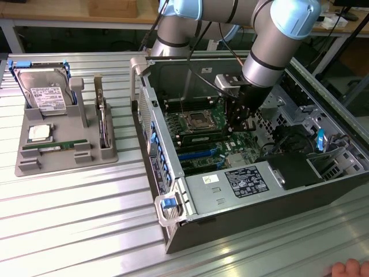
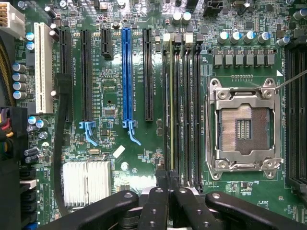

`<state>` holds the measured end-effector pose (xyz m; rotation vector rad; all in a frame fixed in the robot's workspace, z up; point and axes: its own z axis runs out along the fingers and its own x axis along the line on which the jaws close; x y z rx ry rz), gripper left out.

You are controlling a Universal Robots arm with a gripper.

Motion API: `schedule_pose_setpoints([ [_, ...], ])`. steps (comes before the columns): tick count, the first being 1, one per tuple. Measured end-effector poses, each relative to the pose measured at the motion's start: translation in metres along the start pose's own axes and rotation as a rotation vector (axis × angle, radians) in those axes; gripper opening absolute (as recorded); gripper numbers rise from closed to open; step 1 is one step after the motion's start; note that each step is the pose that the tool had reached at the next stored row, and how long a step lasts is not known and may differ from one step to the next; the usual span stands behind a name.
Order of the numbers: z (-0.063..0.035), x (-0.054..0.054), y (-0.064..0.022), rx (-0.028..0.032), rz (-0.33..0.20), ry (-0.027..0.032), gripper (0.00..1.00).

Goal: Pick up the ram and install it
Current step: 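Press down the ram until it locks into place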

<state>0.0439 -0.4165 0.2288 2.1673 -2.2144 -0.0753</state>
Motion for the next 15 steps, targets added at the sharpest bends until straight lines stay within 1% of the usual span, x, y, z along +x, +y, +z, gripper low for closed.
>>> schedule_pose_setpoints([
  [5, -0.0010, 0.000, 0.0001, -0.0006, 0.000, -0.0005, 0.11],
  [6, -0.0037, 0.000, 0.0003, -0.0012, 0.000, -0.0027, 0.11],
  [7, -0.0097, 0.000, 0.0007, -0.0026, 0.000, -0.0007, 0.11],
  [8, -0.0156, 0.000, 0.0010, -0.0042, 0.000, -0.0001, 0.11],
  [10, -0.0196, 0.000, 0.0013, -0.0048, 0.000, 0.0001, 0.11],
  [15, -0.0196, 0.000, 0.0013, -0.0049, 0.000, 0.0000, 0.11],
])
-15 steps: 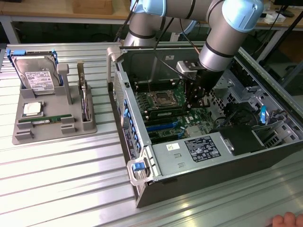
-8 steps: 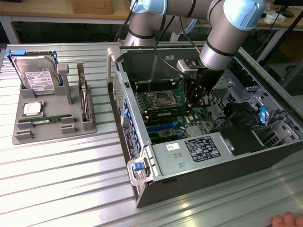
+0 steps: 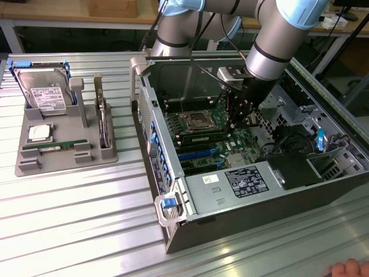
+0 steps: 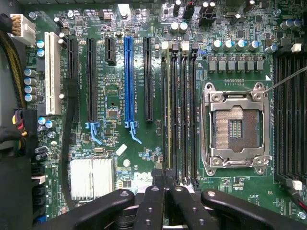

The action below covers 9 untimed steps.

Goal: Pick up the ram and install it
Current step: 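Press down the ram until it locks into place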

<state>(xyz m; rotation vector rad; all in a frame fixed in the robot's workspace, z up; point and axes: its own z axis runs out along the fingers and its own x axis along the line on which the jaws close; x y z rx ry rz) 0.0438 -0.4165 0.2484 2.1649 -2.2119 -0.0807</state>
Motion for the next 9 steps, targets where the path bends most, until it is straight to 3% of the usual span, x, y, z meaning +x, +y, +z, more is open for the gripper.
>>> schedule_pose_setpoints([
  [2, 0.0001, 0.000, 0.0018, 0.0000, 0.000, 0.0002, 0.11],
  [7, 0.0011, 0.000, 0.0163, 0.0069, 0.000, -0.0001, 0.11],
  [9, 0.0019, 0.000, 0.0279, 0.0123, 0.000, -0.0002, 0.11],
])
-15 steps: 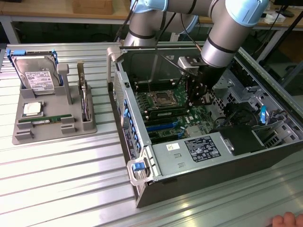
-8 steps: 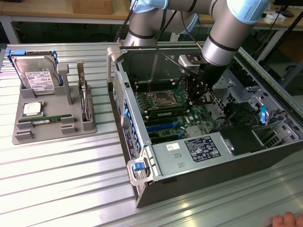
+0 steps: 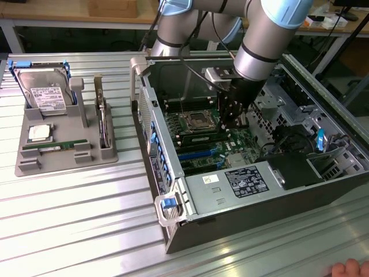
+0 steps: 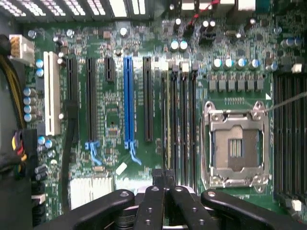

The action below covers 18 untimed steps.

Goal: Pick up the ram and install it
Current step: 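Press down the ram until it locks into place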

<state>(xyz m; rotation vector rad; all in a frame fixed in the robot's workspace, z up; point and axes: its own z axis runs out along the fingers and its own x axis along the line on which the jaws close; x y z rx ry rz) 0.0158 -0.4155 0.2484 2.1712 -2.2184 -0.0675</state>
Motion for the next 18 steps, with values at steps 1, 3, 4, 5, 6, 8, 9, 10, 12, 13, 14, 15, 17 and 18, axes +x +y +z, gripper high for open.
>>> schedule_pose_setpoints([
  [1, 0.0003, 0.000, 0.0044, 0.0019, 0.000, -0.0001, 0.11],
  [3, 0.0006, 0.000, 0.0108, 0.0051, 0.000, -0.0001, 0.11],
  [4, 0.0007, 0.000, 0.0137, 0.0073, 0.000, -0.0001, 0.11],
  [5, 0.0010, 0.000, 0.0172, 0.0108, 0.000, -0.0002, 0.11],
  [6, 0.0012, 0.000, 0.0216, 0.0156, 0.000, -0.0004, 0.11],
  [8, 0.0016, 0.000, 0.0279, 0.0234, 0.000, -0.0004, 0.11],
  [9, 0.0019, -0.001, 0.0326, 0.0295, 0.000, -0.0006, 0.11],
  [10, 0.0021, -0.001, 0.0361, 0.0342, 0.000, -0.0007, 0.11],
  [12, 0.0025, -0.001, 0.0431, 0.0440, 0.000, -0.0011, 0.11],
  [13, 0.0027, -0.001, 0.0474, 0.0506, 0.000, -0.0012, 0.11],
  [14, 0.0029, -0.001, 0.0501, 0.0549, 0.000, -0.0013, 0.11],
  [15, 0.0031, -0.002, 0.0547, 0.0628, 0.000, -0.0013, 0.11],
  [17, 0.0036, -0.002, 0.0639, 0.0772, -0.001, -0.0015, 0.11],
  [18, 0.0040, -0.002, 0.0708, 0.0834, 0.000, -0.0018, 0.11],
])
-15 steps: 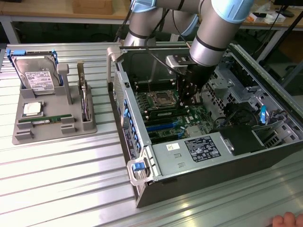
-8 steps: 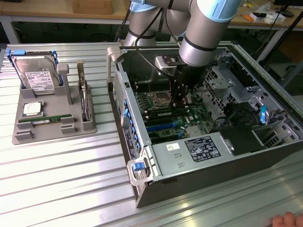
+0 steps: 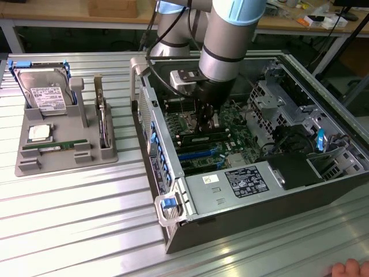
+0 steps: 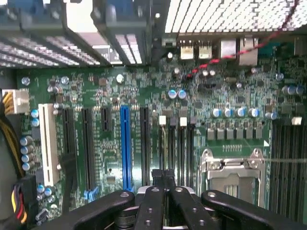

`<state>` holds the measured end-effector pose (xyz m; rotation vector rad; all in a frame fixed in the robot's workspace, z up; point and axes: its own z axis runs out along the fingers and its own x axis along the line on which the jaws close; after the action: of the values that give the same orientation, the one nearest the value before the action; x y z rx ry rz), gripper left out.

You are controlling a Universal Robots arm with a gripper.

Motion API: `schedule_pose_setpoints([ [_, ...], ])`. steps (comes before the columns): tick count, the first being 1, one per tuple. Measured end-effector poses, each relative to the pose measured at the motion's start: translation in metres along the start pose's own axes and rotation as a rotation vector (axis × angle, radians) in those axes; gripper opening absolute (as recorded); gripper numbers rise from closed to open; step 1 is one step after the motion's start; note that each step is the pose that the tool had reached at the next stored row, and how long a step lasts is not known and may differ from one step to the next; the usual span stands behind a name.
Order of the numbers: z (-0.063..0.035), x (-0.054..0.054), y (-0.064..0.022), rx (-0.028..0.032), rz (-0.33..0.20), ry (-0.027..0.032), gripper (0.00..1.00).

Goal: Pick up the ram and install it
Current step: 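Press down the ram until it locks into place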

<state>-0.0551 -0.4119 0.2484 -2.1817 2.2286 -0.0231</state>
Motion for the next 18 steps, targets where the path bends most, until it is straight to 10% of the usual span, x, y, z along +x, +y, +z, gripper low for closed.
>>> schedule_pose_setpoints([
  [18, 0.0082, 0.001, 0.0145, 0.0007, 0.000, 0.0001, 0.11],
])
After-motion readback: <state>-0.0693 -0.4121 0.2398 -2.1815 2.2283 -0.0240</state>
